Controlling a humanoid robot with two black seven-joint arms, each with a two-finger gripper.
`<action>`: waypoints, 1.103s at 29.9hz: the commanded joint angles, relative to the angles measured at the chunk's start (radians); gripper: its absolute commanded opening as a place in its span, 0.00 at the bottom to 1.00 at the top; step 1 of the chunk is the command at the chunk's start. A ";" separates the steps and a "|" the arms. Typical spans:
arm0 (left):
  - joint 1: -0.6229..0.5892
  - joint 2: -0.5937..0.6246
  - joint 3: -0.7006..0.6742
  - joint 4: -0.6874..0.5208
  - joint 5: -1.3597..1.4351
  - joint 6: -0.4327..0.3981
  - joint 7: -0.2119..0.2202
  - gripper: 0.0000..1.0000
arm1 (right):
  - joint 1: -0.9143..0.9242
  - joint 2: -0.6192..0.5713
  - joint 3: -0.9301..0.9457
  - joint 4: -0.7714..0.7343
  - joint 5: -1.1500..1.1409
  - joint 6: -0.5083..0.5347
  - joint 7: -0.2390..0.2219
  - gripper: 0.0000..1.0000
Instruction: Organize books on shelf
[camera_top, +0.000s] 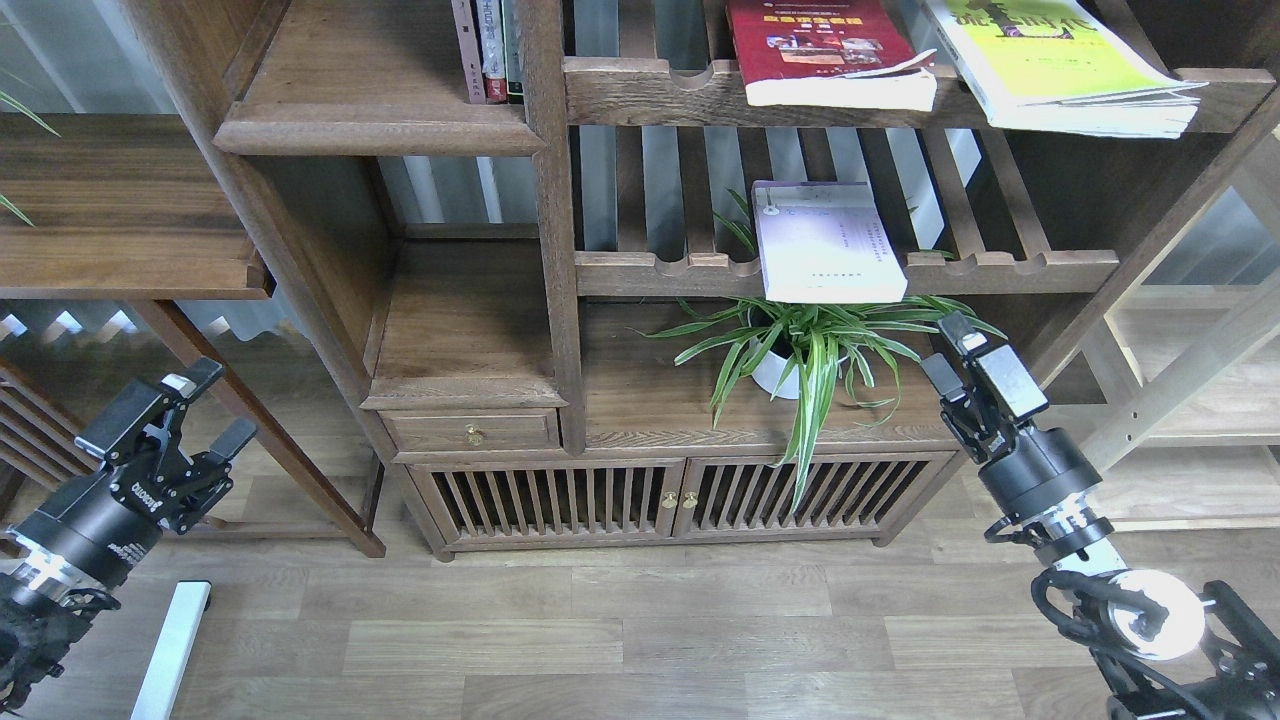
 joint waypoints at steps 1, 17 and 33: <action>0.000 -0.001 0.001 0.000 0.000 0.000 0.000 0.99 | -0.001 0.003 0.000 0.002 0.000 0.000 0.000 1.00; 0.002 -0.004 0.006 0.000 0.002 0.000 0.000 0.99 | -0.007 0.000 0.002 0.003 0.000 0.000 0.000 1.00; -0.011 -0.003 0.016 0.055 0.003 0.000 0.000 0.99 | -0.030 -0.040 0.060 0.060 0.005 0.000 -0.041 1.00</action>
